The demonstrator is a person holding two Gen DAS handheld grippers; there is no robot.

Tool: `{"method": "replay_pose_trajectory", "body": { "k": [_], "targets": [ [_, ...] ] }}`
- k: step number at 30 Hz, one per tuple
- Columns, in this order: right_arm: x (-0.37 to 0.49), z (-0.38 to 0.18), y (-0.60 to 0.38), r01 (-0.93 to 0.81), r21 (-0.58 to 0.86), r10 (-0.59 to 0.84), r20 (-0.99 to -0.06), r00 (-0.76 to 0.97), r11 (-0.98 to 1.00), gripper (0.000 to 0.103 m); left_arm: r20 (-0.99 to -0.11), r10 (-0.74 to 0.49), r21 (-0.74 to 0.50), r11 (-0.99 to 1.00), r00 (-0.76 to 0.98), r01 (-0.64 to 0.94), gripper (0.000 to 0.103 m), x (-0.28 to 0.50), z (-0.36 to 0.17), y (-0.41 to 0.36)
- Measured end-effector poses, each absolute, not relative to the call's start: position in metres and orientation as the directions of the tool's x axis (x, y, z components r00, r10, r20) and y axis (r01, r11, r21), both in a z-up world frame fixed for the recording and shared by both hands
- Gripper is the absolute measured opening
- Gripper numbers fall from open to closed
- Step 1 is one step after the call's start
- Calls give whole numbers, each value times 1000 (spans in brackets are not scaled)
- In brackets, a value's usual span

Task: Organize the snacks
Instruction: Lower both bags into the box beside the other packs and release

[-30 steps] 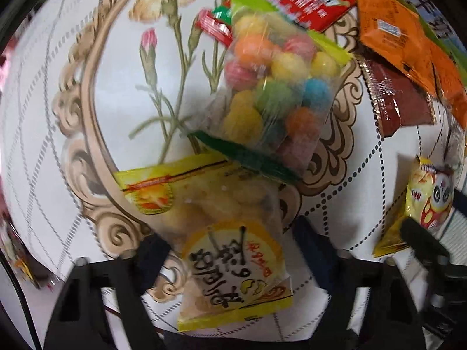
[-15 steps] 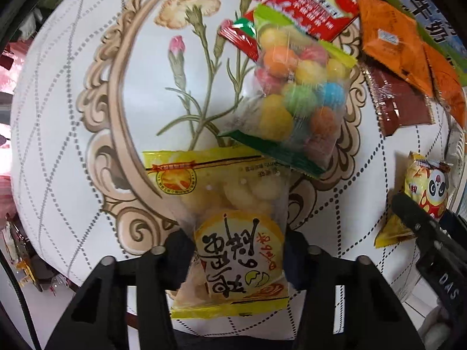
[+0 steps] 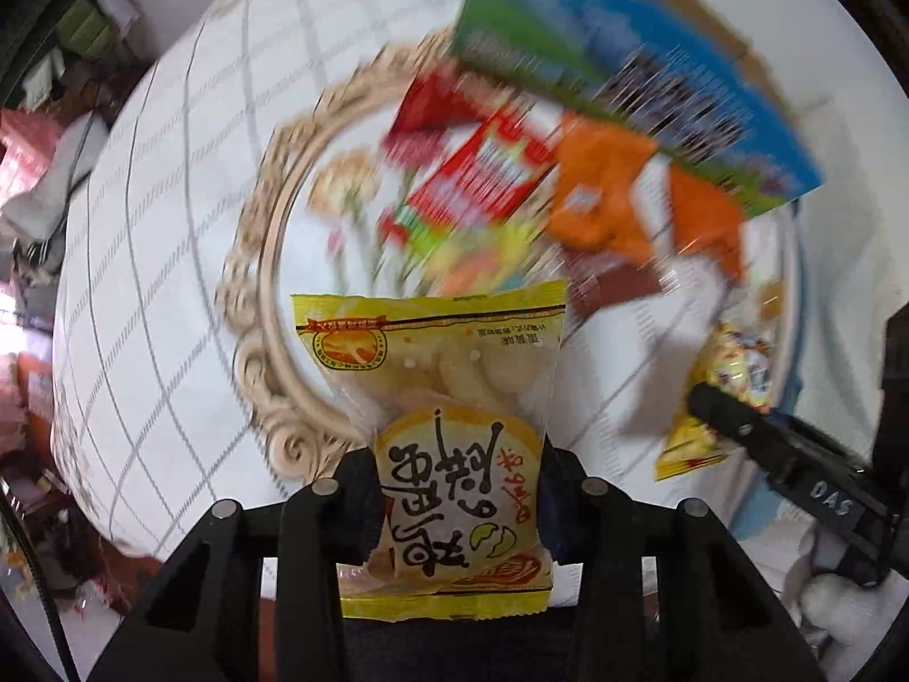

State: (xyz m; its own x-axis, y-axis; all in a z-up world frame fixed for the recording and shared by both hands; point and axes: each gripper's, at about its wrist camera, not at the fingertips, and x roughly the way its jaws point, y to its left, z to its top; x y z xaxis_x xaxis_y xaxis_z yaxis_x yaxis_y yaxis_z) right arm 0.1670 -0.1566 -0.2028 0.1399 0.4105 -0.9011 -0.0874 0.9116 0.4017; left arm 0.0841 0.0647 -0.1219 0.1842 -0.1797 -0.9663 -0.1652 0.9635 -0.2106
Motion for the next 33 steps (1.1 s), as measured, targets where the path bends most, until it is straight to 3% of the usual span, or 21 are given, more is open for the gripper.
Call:
{"method": "replay_pose_trajectory", "body": {
  "k": [8, 15, 22, 27, 28, 29, 31, 32, 33],
  "targets": [
    [234, -122, -175, -88, 468, 471, -829, 301, 879, 52, -916, -242, -265, 964, 319, -29, 39, 193, -51, 83],
    [342, -77, -218, -46, 351, 339, -850, 404, 935, 52, -923, -144, -141, 989, 358, 32, 39, 316, -17, 61],
    [447, -111, -225, 14, 265, 245, -907, 343, 964, 52, -967, -16, -18, 1000, 254, -7, 40, 434, -71, 74],
    [496, -147, -219, 36, 233, 215, -939, 269, 972, 52, -980, 53, 51, 999, 192, -16, 40, 471, -95, 80],
    [504, -154, -219, 47, 230, 211, -945, 250, 972, 57, -980, 67, 65, 998, 188, -15, 41, 476, -98, 80],
    [510, -159, -218, 55, 213, 195, -951, 240, 975, 71, -979, 78, 76, 997, 188, -16, 47, 480, -100, 80],
    [519, -166, -216, 59, 178, 159, -958, 237, 982, 94, -977, 82, 81, 997, 197, -12, 78, 484, -101, 80],
    [523, -168, -216, 60, 169, 151, -960, 235, 984, 98, -977, 76, 76, 997, 200, -12, 96, 486, -100, 79],
    [525, -170, -216, 65, 166, 147, -962, 228, 984, 98, -977, 57, 56, 998, 205, -13, 97, 487, -99, 78]
  ]
}}
